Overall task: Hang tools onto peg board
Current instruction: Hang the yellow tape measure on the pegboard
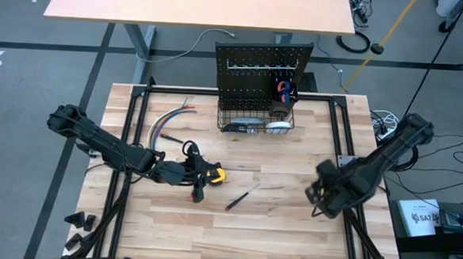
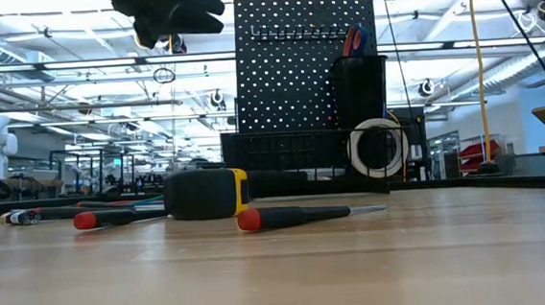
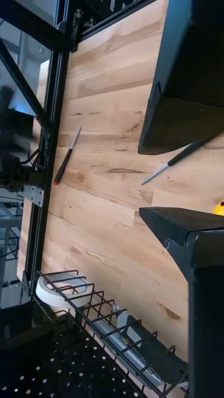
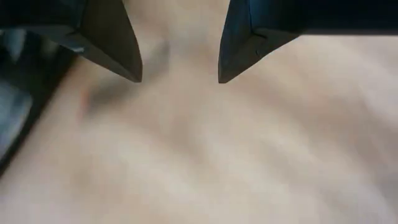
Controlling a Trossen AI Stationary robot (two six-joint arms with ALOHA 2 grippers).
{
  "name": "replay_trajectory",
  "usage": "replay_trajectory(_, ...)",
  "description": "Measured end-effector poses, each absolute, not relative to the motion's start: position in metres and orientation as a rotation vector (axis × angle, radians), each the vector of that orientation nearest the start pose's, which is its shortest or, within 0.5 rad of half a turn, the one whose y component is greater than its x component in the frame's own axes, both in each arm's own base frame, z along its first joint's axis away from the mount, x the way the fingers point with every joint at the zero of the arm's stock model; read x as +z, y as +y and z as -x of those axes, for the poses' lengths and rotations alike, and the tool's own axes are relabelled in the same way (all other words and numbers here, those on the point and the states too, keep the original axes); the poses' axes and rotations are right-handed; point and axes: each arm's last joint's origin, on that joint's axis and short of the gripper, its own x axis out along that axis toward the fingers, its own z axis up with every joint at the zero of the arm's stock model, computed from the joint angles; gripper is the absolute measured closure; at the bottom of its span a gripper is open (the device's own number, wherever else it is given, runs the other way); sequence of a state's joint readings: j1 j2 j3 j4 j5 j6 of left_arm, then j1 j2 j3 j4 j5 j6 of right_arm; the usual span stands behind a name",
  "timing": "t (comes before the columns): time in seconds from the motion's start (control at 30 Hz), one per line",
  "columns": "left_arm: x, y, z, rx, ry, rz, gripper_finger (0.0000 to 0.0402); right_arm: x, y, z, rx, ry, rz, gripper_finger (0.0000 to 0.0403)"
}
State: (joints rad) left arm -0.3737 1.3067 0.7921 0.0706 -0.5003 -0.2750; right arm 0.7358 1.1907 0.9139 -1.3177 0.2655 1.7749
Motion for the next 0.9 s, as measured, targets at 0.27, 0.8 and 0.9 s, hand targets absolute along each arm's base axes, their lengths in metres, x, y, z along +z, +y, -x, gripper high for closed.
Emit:
replay_trajectory(0.27, 0.245, -0.092, -0.264, 0.180, 0.402, 0.119, 0.0248, 0.280, 0.104, -0.143, -0.823, 0.242, -0.401, 0.0200)
replay_trajectory(0.8, 0.244, -0.096, -0.270, 0.026, 0.402, -0.093, 0.0248, 0.286, 0.155, -0.209, -0.473, 0.306, -0.076, 0.0200)
replay_trajectory(0.9, 0.242, -0.098, -0.270, -0.039, 0.420, -0.057, 0.0248, 0.279, 0.163, -0.216, -0.419, 0.345, 0.017, 0.0200)
